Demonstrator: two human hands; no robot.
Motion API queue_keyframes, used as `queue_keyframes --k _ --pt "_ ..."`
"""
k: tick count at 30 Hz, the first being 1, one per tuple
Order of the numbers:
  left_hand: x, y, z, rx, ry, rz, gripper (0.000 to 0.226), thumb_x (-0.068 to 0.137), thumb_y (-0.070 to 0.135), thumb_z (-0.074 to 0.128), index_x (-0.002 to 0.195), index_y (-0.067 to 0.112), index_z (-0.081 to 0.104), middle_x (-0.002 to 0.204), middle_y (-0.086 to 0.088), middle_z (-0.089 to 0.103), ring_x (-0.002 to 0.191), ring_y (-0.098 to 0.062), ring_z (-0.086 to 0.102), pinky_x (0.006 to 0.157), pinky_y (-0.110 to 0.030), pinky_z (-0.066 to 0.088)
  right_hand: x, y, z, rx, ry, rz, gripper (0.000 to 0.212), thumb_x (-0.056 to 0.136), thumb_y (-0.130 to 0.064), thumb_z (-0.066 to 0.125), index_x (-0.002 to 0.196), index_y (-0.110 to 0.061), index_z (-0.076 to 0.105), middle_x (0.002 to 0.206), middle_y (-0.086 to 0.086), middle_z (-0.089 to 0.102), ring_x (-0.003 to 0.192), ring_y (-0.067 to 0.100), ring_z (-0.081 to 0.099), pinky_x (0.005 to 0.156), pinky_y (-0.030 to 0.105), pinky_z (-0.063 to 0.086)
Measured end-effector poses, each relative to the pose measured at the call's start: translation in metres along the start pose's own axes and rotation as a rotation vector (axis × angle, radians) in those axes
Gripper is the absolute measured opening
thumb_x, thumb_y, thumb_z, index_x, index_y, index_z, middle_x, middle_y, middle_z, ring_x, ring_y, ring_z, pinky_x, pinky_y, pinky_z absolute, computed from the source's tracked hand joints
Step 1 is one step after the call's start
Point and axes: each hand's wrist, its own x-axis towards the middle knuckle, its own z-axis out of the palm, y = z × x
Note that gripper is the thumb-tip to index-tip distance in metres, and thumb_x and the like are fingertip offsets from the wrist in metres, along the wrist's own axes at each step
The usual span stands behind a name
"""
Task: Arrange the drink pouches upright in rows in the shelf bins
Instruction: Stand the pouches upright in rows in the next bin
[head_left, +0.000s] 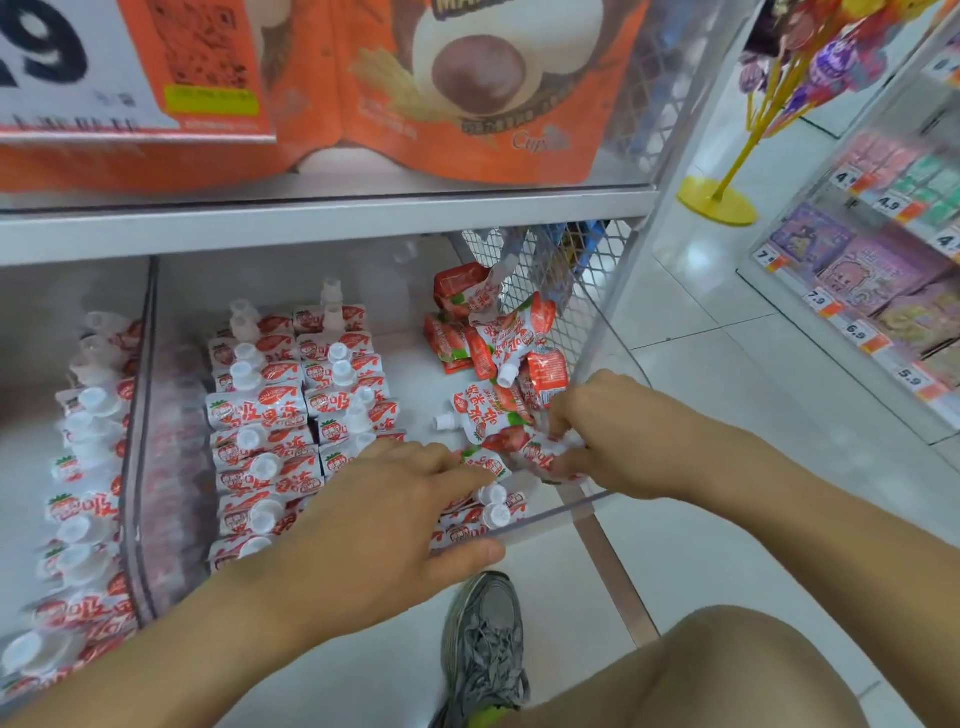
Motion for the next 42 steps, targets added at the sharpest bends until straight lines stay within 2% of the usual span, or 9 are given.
queue_keyframes --k 9,15,18,22,24,27,31,35,42 --pt "-0.003 0.005 -0.009 0.029 -0.059 0.019 0.063 0.087 0.073 0.029 0.136 0.036 0.046 0.123 0.014 0.059 0.11 -0.013 0.055 0.099 -0.03 0.04 0.013 -0.005 -0.014 0.125 0.412 -0.208 0.016 0.093 -0.019 0.059 0.108 -0.017 0.06 0.095 0.004 0.07 0.087 0.027 0.063 0.075 0.037 0.049" --pt "-0.027 -0.003 -0.02 -0.056 0.184 -0.025 0.035 0.09 0.051 0.049 0.116 0.03 0.059 0.114 0.014 0.054 0.108 -0.006 0.052 0.093 -0.026 0.042 0.06 -0.018 0.008 0.261 0.096 -0.361 0.044 0.088 -0.029 0.072 0.131 -0.029 0.063 0.117 -0.011 0.071 0.086 -0.005 0.06 0.072 0.006 0.04" --pt "-0.037 -0.019 -0.019 -0.014 0.2 -0.069 0.045 0.088 0.054 0.051 0.124 0.027 0.054 0.129 0.009 0.045 0.123 -0.01 0.043 0.101 -0.029 0.04 0.064 -0.01 0.003 0.531 -0.176 -0.379 0.047 0.085 -0.037 0.074 0.129 -0.025 0.065 0.114 -0.013 0.072 0.101 0.003 0.065 0.093 0.029 0.051" --pt "-0.04 -0.022 -0.012 0.057 0.117 -0.052 0.053 0.091 0.064 0.04 0.128 0.027 0.051 0.139 0.006 0.04 0.141 -0.015 0.023 0.109 -0.033 0.036 0.074 -0.008 -0.009 0.713 0.102 -0.33 0.02 0.09 -0.026 0.071 0.108 -0.017 0.075 0.106 -0.005 0.074 0.097 0.005 0.068 0.096 0.036 0.052" --pt "-0.041 -0.023 -0.009 0.068 0.126 -0.051 0.055 0.091 0.069 0.036 0.125 0.029 0.053 0.14 0.006 0.04 0.143 -0.016 0.021 0.107 -0.031 0.036 0.086 -0.011 -0.019 0.494 0.26 -0.309 0.017 0.089 -0.022 0.072 0.106 -0.017 0.074 0.103 -0.008 0.073 0.082 0.001 0.065 0.089 0.028 0.053" --pt "-0.042 -0.023 -0.007 0.089 0.163 -0.049 0.056 0.09 0.071 0.034 0.122 0.03 0.056 0.139 0.006 0.043 0.143 -0.017 0.024 0.102 -0.033 0.041 0.108 -0.014 -0.021 -0.019 0.054 -0.364 0.039 0.083 -0.024 0.078 0.12 -0.019 0.067 0.109 -0.013 0.066 0.087 0.002 0.055 0.078 0.018 0.042" --pt "-0.041 -0.024 -0.005 0.099 0.193 -0.037 0.054 0.088 0.07 0.036 0.114 0.029 0.061 0.136 0.005 0.048 0.14 -0.017 0.029 0.099 -0.036 0.046 0.124 -0.012 -0.01 -0.141 -0.218 -0.337 0.063 0.079 -0.014 0.077 0.138 -0.024 0.056 0.136 -0.007 0.061 0.121 0.014 0.058 0.098 0.025 0.045" --pt "-0.039 -0.024 -0.005 0.151 0.201 -0.022 0.054 0.088 0.07 0.034 0.106 0.031 0.066 0.132 0.002 0.053 0.137 -0.018 0.034 0.093 -0.035 0.048 0.128 -0.017 -0.016 -0.122 -0.321 -0.274 0.082 0.07 -0.026 0.088 0.143 -0.027 0.05 0.142 -0.005 0.055 0.126 0.017 0.054 0.104 0.036 0.046" --pt "-0.039 -0.024 -0.004 0.154 0.21 -0.03 0.054 0.089 0.071 0.031 0.101 0.032 0.067 0.132 0.004 0.053 0.136 -0.019 0.037 0.087 -0.035 0.053 0.108 -0.007 -0.031 -0.083 -0.012 -0.278 0.03 0.07 -0.036 0.087 0.095 -0.026 0.073 0.095 -0.007 0.059 0.089 0.018 0.057 0.073 0.035 0.048"
